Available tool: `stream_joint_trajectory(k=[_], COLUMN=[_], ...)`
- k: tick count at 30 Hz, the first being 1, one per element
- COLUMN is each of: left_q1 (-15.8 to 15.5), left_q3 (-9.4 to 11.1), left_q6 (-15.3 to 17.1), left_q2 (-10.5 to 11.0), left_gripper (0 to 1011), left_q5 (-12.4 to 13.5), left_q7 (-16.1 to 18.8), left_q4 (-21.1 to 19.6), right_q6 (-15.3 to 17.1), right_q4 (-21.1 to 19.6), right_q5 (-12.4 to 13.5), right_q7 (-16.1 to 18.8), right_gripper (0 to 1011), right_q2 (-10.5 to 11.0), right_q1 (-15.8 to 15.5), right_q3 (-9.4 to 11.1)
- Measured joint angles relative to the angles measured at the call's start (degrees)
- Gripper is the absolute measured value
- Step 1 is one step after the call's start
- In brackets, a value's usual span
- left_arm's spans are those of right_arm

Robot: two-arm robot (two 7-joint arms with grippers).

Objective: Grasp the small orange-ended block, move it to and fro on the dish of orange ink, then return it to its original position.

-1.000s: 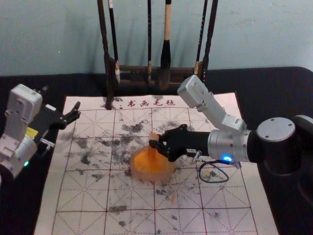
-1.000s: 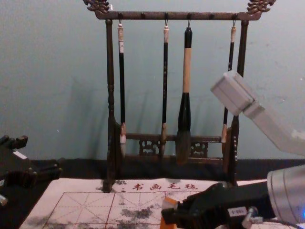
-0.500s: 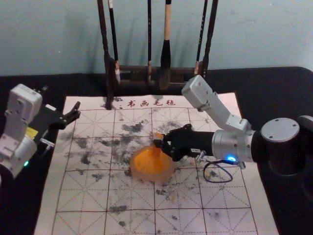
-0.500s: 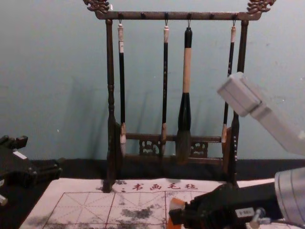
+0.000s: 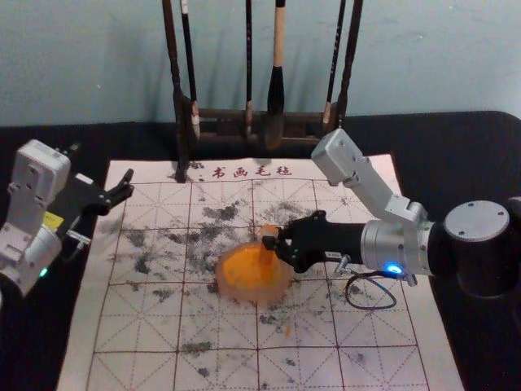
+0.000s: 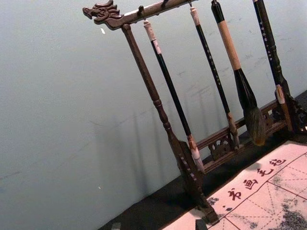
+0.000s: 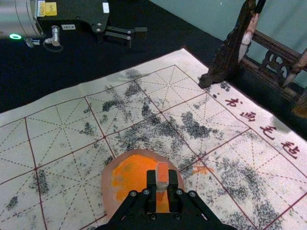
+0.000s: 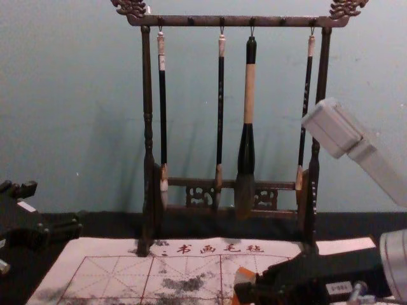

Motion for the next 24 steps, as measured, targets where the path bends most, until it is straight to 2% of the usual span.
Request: stream_joint_trajectory(k=[10,24], left_q1=[0.0,0.0], left_q3=[0.0,0.0], left_q6=[0.0,0.0], left_q2=[0.0,0.0], left_gripper=[1001,1001], left_q5=[0.0,0.0], left_q7=[0.0,0.0], left_q4=[0.0,0.0], right_q6=[0.0,0.0], right_q4=[-1.1,-1.9], right_q5=[0.7,1.0], right_q7=[0.3,0.9], right_gripper=[129,129], right_q2=[1.0,1.1], right_q1=[-0.9,-1.1], right_q3=[0.2,-0.7])
